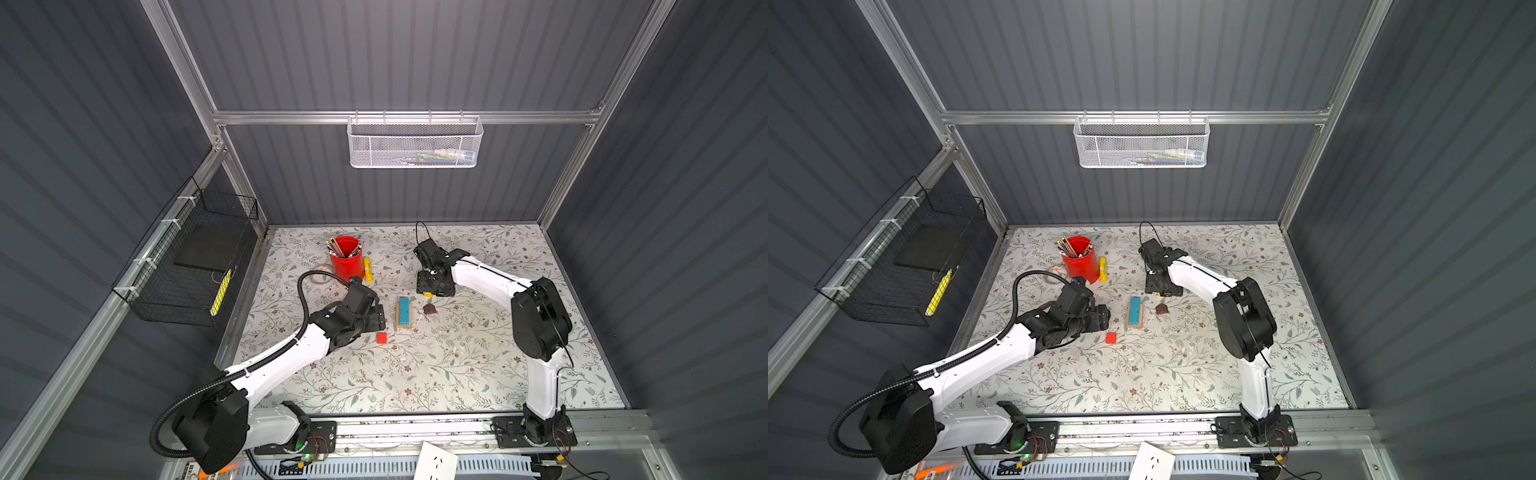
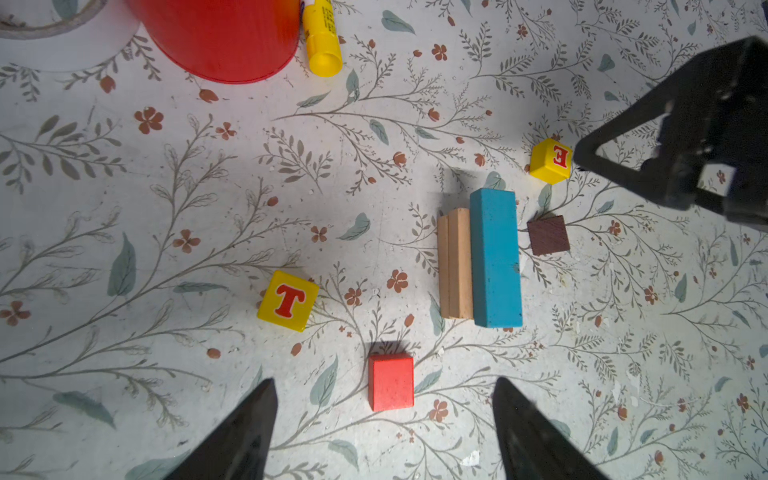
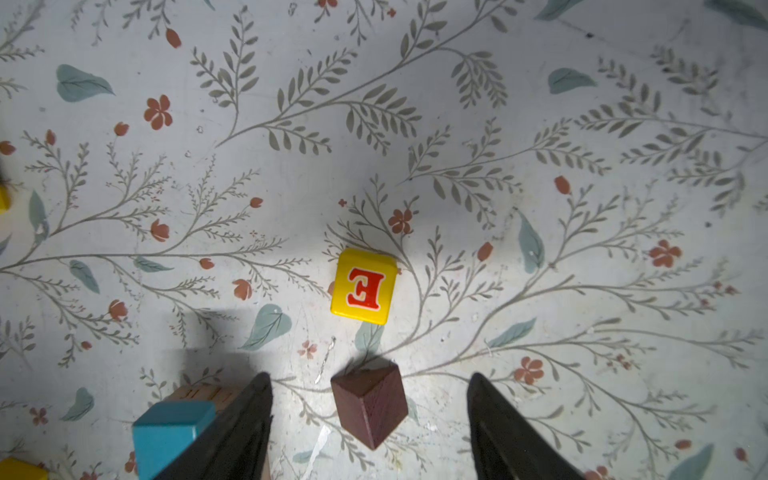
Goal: Build the wood block tower
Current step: 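Grasp the yellow E cube with the right gripper and lift it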
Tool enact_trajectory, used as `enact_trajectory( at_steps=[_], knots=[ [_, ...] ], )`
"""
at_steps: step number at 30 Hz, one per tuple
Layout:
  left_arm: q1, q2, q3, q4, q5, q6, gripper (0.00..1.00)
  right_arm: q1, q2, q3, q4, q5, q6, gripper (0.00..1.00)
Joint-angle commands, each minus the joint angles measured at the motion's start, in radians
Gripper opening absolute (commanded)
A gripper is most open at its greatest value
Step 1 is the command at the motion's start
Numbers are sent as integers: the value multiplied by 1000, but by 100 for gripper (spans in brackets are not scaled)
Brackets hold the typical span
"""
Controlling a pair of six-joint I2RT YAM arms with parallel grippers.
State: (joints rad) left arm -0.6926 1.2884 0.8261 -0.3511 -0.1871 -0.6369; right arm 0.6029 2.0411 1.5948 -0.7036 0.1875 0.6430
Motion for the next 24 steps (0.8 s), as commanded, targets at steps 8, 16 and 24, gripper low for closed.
enact_trajectory(
  at_steps=[8,16,24],
  knots=[
    [5,70,65,36,32,28,83,-1,102,82,-4,14,4,73],
    [4,75,72,33,16,31,84,-8,152,113,0,13,2,70],
    [5,74,70,29,7,30,85,-12,176,118,0,9,6,66]
  ],
)
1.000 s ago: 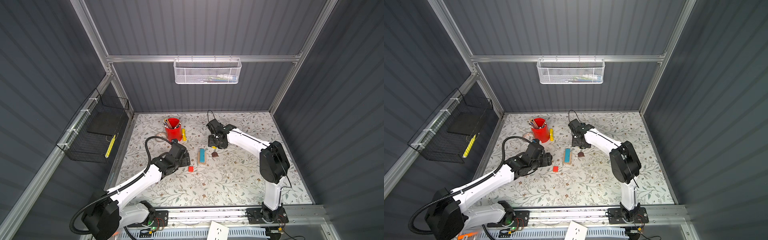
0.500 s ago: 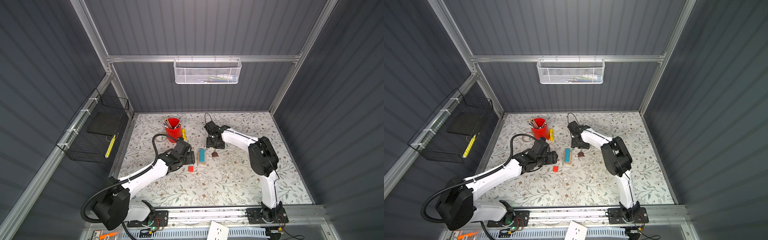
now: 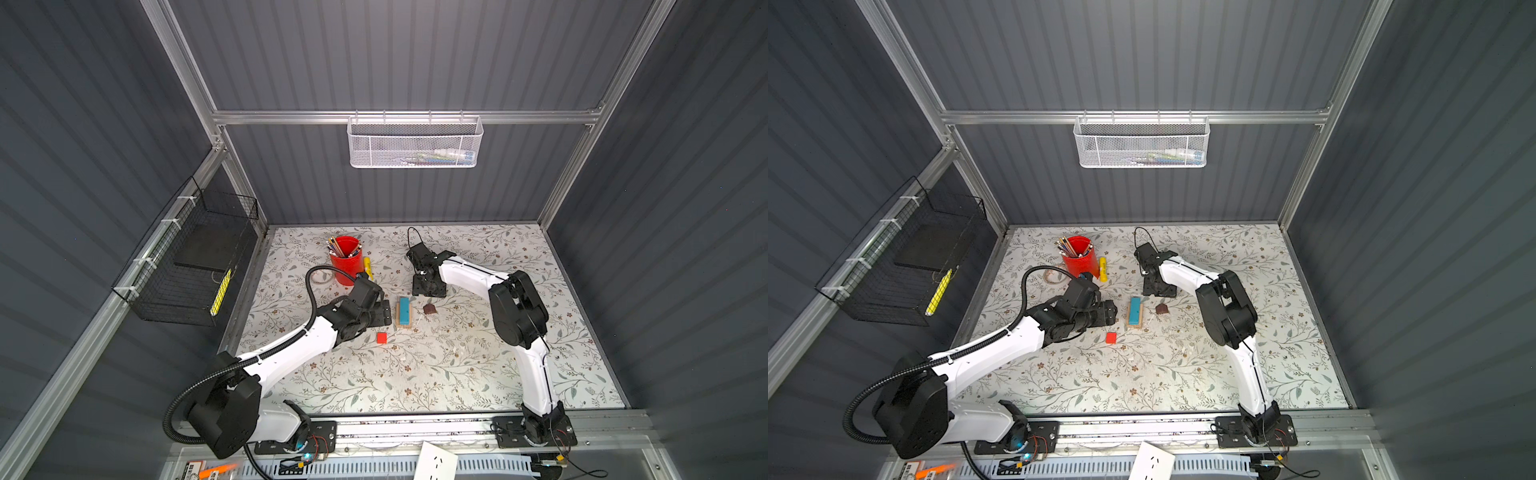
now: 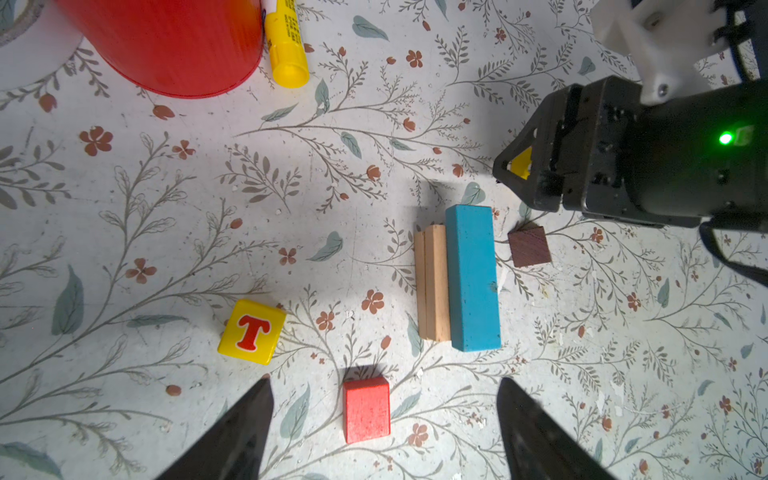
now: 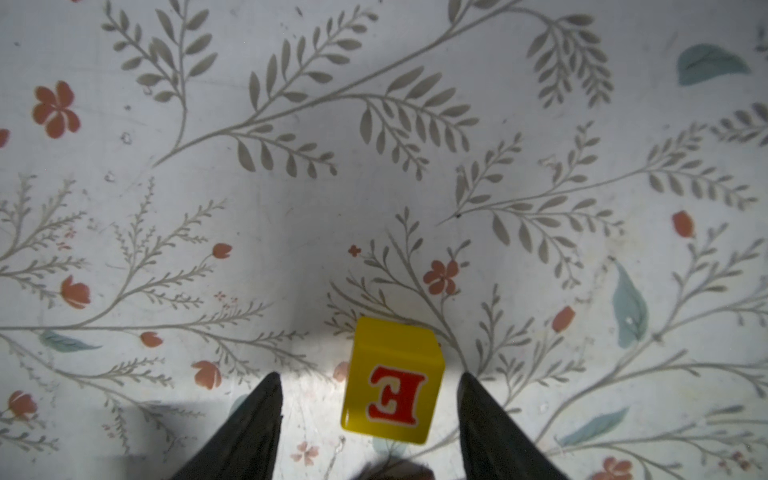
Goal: Build the wood block tower
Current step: 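Grasp the yellow E cube with the right gripper and lift it, then carry the E cube over the teal block and set it on top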
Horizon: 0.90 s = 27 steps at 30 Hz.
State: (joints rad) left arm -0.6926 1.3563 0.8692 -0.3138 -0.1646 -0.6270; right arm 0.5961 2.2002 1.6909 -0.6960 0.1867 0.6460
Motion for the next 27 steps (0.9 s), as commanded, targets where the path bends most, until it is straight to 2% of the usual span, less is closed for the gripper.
enact_trajectory(
  at_steps=[1,22,27],
  knots=[
    [5,6,27,-9,-17,21,85,-4,19,22,-8,9,5,65],
    [5,3,22,-9,-16,13,85,-33,-8,-44,35,-53,23,43],
    [5,-5,21,-14,-19,12,85,-36,-22,-45,40,-58,6,32]
  ],
)
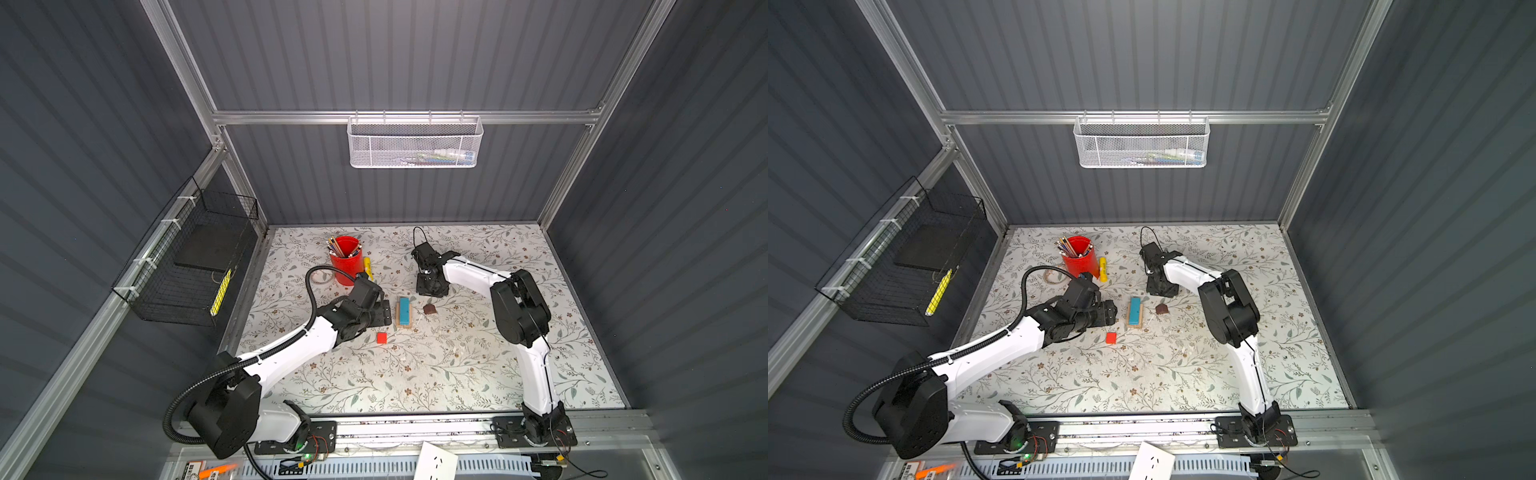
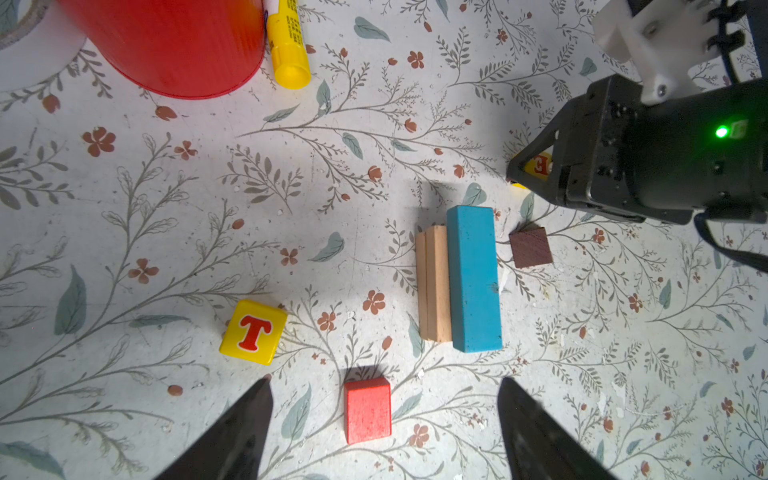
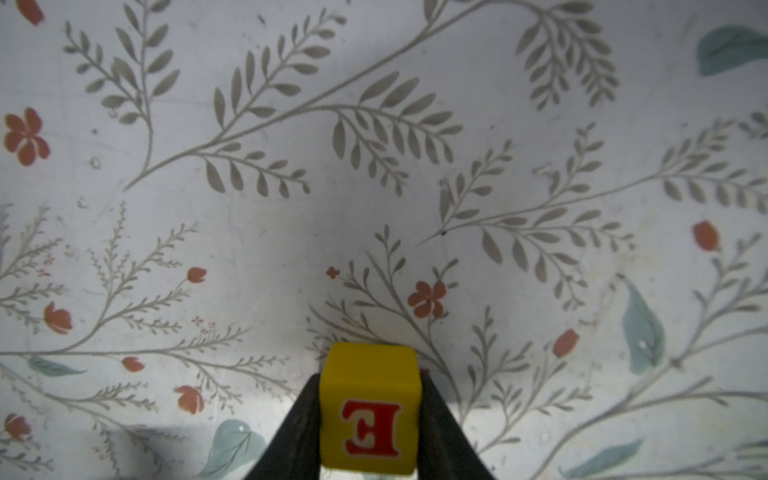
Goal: Build the wood block tower
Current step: 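Carry the E cube over the teal block and set it on top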
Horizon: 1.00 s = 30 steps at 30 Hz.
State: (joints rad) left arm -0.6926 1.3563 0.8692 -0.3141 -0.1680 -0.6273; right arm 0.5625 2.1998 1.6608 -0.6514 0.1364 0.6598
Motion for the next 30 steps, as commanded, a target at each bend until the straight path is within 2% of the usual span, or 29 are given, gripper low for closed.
enact_trajectory(
  at_steps=[1,7,14,22,30],
  knots=[
    [5,-9,21,-16,-16,13,85,-3,-26,-16,-6,-8,-12,31],
    [5,-43,10,-36,-31,5,85,1,-88,-39,-20,9,-37,27],
    [5,-117,-27,-71,-72,-24,86,26,-189,-97,-51,8,-22,26],
    [5,-190,-78,-108,-114,-63,86,102,-244,-107,-98,5,57,26],
    [5,-244,-109,-136,-150,-86,86,207,-222,-74,-125,28,139,27]
  ],
)
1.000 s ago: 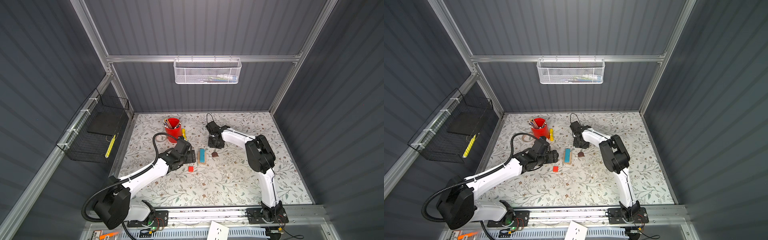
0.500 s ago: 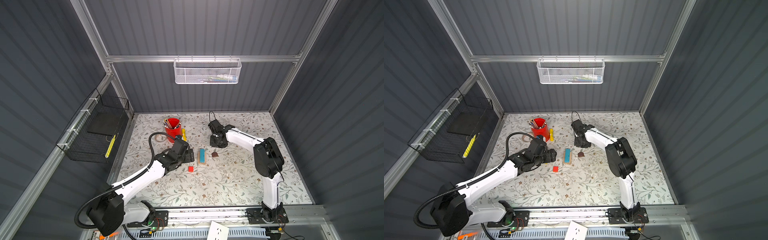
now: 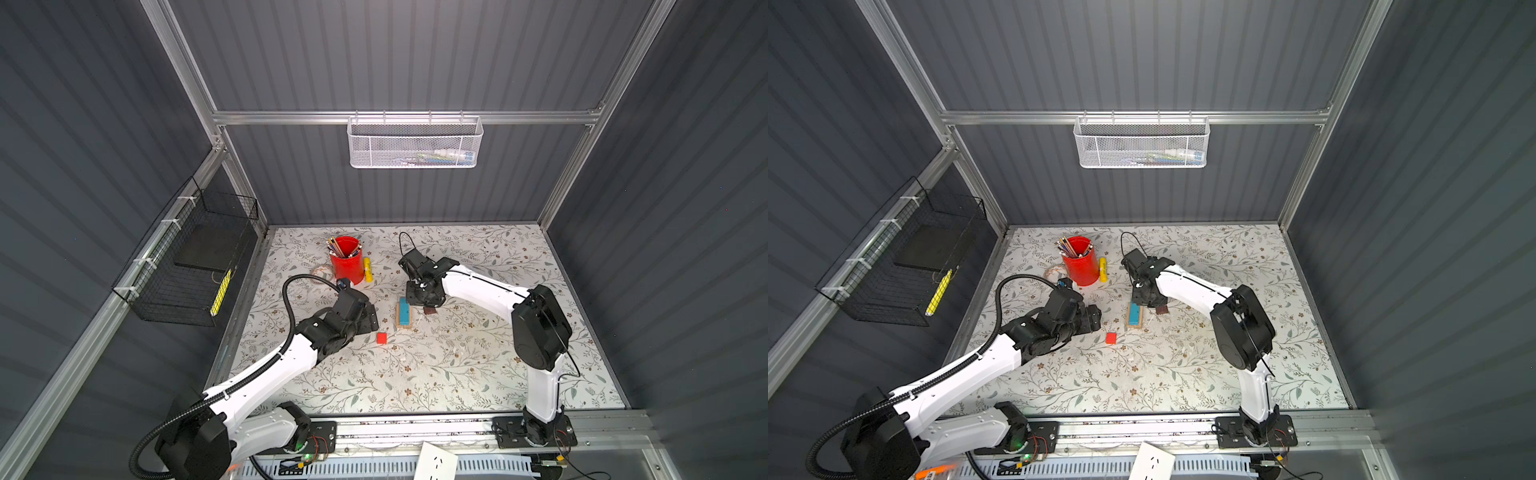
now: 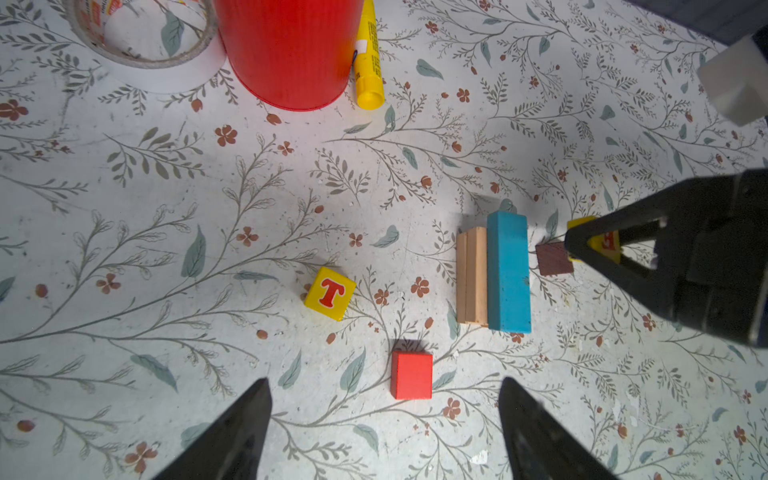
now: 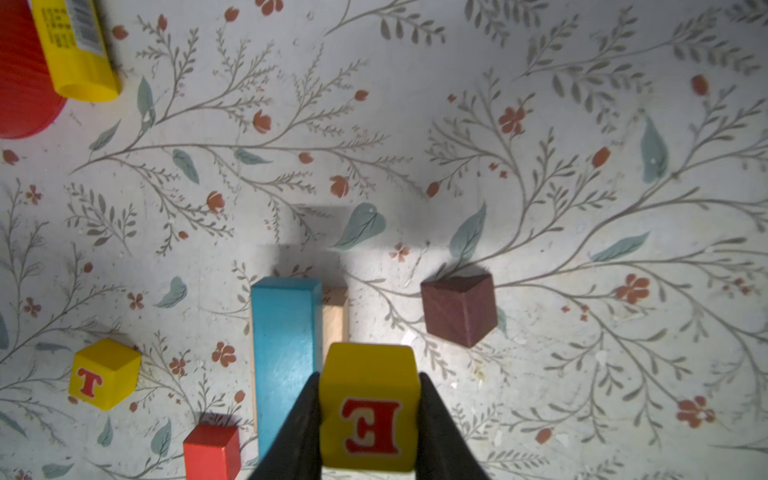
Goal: Build the wood block tower
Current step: 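Carry the E cube over the teal block and set it on top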
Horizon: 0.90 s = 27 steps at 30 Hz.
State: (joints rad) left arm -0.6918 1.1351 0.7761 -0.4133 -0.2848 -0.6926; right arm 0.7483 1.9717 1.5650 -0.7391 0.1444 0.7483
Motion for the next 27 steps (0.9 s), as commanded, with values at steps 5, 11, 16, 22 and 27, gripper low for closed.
enact_trajectory(
  at_steps=[5,11,16,22,27],
  knots=[
    [5,-46,-30,-43,-46,-27,86,63,44,58,-40,26,76,27],
    [4,-59,-35,-50,-60,-29,86,89,92,98,-51,28,85,28],
    [5,-60,-40,-52,-63,-31,87,97,116,107,-57,38,84,29],
    [5,-58,-37,-51,-68,-28,87,97,129,113,-60,38,80,31],
    [5,-53,-34,-53,-69,-28,88,97,139,122,-70,26,77,36]
  ],
)
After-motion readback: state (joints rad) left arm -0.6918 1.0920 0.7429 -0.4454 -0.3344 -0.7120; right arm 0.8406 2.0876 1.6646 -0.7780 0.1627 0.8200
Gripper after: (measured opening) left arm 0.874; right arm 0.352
